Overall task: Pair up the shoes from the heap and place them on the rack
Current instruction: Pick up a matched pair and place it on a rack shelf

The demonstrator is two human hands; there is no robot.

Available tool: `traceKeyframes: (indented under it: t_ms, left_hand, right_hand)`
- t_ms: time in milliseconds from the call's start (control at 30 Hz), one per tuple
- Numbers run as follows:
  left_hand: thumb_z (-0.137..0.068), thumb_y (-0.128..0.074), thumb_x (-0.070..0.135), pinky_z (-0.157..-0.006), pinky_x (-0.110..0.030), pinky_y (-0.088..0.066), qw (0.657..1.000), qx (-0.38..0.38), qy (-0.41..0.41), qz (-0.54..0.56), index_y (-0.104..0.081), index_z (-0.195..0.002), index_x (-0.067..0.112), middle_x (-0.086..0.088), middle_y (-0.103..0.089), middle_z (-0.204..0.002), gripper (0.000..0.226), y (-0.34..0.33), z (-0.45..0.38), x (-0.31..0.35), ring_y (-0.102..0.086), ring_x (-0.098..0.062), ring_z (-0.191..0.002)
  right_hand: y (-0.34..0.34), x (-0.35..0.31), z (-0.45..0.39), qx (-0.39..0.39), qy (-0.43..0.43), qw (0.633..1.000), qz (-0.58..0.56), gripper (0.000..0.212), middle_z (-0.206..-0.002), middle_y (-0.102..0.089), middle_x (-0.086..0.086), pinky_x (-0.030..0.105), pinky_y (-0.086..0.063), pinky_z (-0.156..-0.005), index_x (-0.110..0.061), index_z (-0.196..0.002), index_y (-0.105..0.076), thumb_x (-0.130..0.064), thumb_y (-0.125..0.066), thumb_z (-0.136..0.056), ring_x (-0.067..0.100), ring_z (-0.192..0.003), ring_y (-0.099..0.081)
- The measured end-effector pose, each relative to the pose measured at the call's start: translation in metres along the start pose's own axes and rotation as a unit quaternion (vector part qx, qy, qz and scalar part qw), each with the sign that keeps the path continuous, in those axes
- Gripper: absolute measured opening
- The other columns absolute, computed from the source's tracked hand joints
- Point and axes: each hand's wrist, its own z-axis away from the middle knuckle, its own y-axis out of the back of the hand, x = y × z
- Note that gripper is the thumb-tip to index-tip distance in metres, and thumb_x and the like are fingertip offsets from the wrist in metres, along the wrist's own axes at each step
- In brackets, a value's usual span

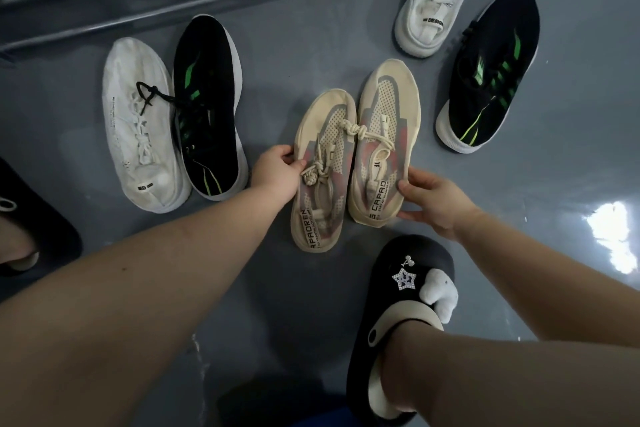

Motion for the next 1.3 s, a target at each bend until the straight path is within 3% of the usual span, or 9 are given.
traceKeyframes:
  t_ms: [367, 533, 667, 767, 900, 1000, 1067, 1133, 1300]
  left_hand:
    - [-0.087, -0.062, 0.012, -0.091, -0.049, -0.051, 0.998, -0.027, -0.007, 0.062, -0.059, -0.123, 0.009, -0.013, -0.065, -0.117, 0.037, 0.003, -0.068, 0.049, -0.062, -0.031, -0.106]
    - [-0.089, -0.061, 0.019, -0.097, -0.043, -0.049, 0.998, -0.048, -0.021, 0.029, -0.059, -0.124, 0.011, -0.007, -0.066, -0.117, 0.036, 0.002, -0.044, 0.037, -0.063, -0.026, -0.106]
    - [-0.092, -0.055, 0.036, -0.096, -0.029, -0.045, 0.998, -0.065, -0.005, 0.0, -0.059, -0.124, 0.011, -0.002, -0.065, -0.116, 0.04, -0.005, -0.014, 0.014, -0.06, -0.021, -0.109]
    - [-0.085, -0.05, 0.058, -0.103, -0.035, -0.042, 0.998, -0.068, 0.001, 0.009, -0.058, -0.125, 0.016, -0.007, -0.06, -0.126, 0.058, -0.011, -0.001, 0.0, -0.056, -0.023, -0.117]
    - [-0.051, -0.066, 0.072, -0.106, -0.041, -0.041, 0.997, -0.07, 0.024, 0.015, -0.05, -0.131, 0.022, -0.002, -0.055, -0.129, 0.096, -0.015, 0.007, -0.012, -0.054, -0.02, -0.119]
    - [-0.033, -0.081, 0.054, -0.1, -0.042, -0.047, 0.994, -0.099, 0.031, 0.043, -0.046, -0.132, 0.021, -0.002, -0.057, -0.125, 0.11, -0.014, 0.01, -0.01, -0.057, -0.02, -0.114]
    - [-0.048, -0.089, 0.028, -0.098, -0.041, -0.049, 0.988, -0.121, 0.047, 0.083, -0.042, -0.135, 0.016, -0.003, -0.059, -0.125, 0.099, -0.011, 0.012, -0.004, -0.057, -0.02, -0.113]
    - [-0.063, -0.083, 0.006, -0.092, -0.037, -0.051, 0.979, -0.138, 0.06, 0.137, -0.039, -0.137, 0.014, -0.002, -0.058, -0.126, 0.087, -0.009, 0.013, -0.002, -0.057, -0.019, -0.112]
    - [-0.073, -0.072, -0.007, -0.08, -0.028, -0.051, 0.959, -0.164, 0.073, 0.218, -0.035, -0.139, 0.015, -0.001, -0.058, -0.118, 0.078, -0.002, 0.017, -0.001, -0.056, -0.016, -0.106]
  right_hand:
    - [0.013, -0.015, -0.007, 0.007, -0.005, 1.0, 0.012, 0.037, -0.104, -0.066, -0.004, 0.033, -0.054, -0.078, -0.016, -0.132, -0.053, -0.005, -0.048, -0.097, 0.011, -0.093, -0.063]
    - [0.012, -0.019, -0.009, 0.009, 0.001, 1.0, 0.012, 0.038, -0.11, -0.064, -0.001, 0.033, -0.054, -0.077, -0.015, -0.134, -0.052, -0.005, -0.046, -0.098, 0.01, -0.093, -0.062]
    - [0.011, -0.031, -0.011, 0.009, 0.025, 1.0, 0.014, 0.04, -0.114, -0.062, -0.002, 0.028, -0.055, -0.071, -0.018, -0.136, -0.051, -0.007, -0.048, -0.098, 0.007, -0.092, -0.062]
    - [0.008, -0.029, -0.009, 0.007, 0.031, 0.999, 0.039, 0.044, -0.114, -0.064, -0.002, 0.023, -0.056, -0.061, -0.023, -0.137, -0.05, -0.011, -0.054, -0.095, 0.005, -0.089, -0.063]
    - [0.005, -0.017, -0.007, 0.013, 0.024, 0.996, 0.079, 0.064, -0.119, -0.063, 0.004, 0.035, -0.055, -0.081, -0.037, -0.14, -0.042, -0.017, -0.069, -0.085, 0.015, -0.097, -0.063]
    - [0.001, -0.017, -0.007, 0.011, 0.025, 0.999, 0.034, 0.078, -0.115, -0.064, 0.008, 0.04, -0.055, -0.084, -0.036, -0.143, -0.036, -0.007, -0.072, -0.081, 0.022, -0.095, -0.065]
    - [-0.004, -0.019, -0.006, 0.019, 0.032, 0.999, 0.009, 0.085, -0.112, -0.062, 0.009, 0.037, -0.056, -0.075, -0.036, -0.145, -0.032, -0.001, -0.072, -0.078, 0.023, -0.092, -0.065]
    - [-0.006, -0.02, -0.005, 0.02, 0.039, 0.999, 0.01, 0.088, -0.11, -0.061, 0.008, 0.033, -0.056, -0.068, -0.037, -0.145, -0.031, 0.002, -0.072, -0.077, 0.022, -0.09, -0.065]
    - [-0.009, -0.024, 0.003, -0.038, 0.038, 0.998, -0.012, 0.086, -0.108, -0.064, 0.003, 0.032, -0.06, -0.064, -0.039, -0.144, -0.033, 0.007, -0.067, -0.08, 0.018, -0.088, -0.067]
